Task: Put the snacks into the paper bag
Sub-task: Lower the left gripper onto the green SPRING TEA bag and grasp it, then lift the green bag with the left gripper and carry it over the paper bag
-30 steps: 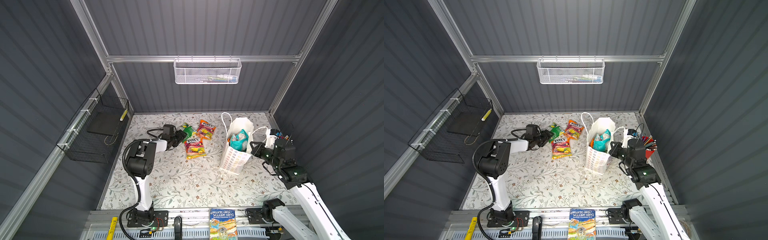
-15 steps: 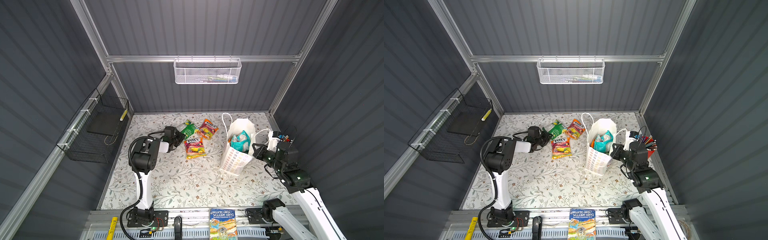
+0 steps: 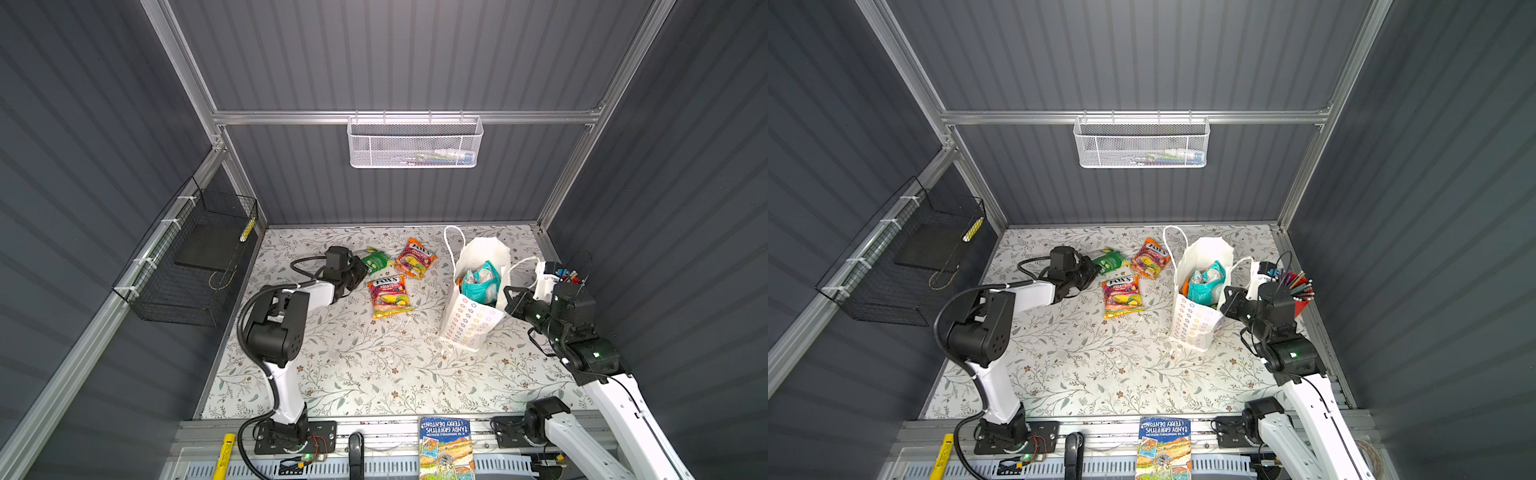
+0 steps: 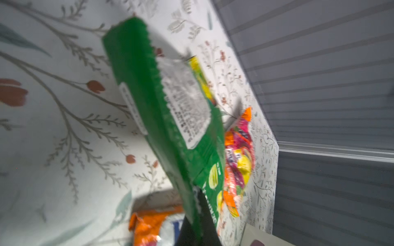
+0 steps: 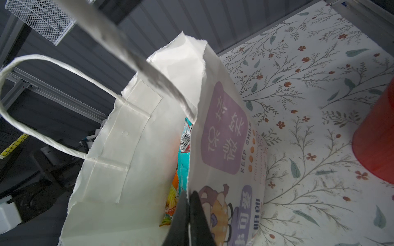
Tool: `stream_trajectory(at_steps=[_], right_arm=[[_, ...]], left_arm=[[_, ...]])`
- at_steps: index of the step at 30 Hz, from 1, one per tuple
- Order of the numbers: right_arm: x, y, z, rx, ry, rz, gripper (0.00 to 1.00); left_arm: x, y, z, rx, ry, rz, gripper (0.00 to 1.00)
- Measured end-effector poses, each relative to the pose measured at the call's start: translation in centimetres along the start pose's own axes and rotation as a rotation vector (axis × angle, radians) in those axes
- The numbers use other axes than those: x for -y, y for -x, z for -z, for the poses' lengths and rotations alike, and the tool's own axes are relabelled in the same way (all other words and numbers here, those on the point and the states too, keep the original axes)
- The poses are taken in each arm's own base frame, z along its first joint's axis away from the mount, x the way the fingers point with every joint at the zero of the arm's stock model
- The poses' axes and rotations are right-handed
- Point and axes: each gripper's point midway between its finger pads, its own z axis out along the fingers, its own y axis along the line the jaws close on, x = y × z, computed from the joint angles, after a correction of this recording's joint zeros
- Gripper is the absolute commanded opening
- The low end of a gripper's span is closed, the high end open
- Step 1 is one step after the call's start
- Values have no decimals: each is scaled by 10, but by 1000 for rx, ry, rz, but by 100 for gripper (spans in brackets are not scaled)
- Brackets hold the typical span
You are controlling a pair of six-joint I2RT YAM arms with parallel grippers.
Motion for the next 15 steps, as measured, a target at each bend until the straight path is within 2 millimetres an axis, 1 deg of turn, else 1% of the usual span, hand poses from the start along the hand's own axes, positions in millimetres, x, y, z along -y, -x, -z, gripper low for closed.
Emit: stream_trajectory(at_steps=[3,5,8,10,12,15], right_arm=[[0,0,-2,0,0,0,0],[0,0,-3,-2,-1,0,0],[1,0,-6,-5,-2,2,0],[1,0,-6,-6,-4,4,0],[1,0,-5,-4,-4,9,0],[1,0,-5,-3,-4,14,0]], left_arm=[[36,4,33,28,-55,-60,0],[48,1,53,42,-67,-91,0],[55,-12,80,52,-63,-125,0],[55,-23,97,59,-56,-138,0],[60,-39,112,53,-57,-157,0],[72,-60,133,42,-78,-188,0]])
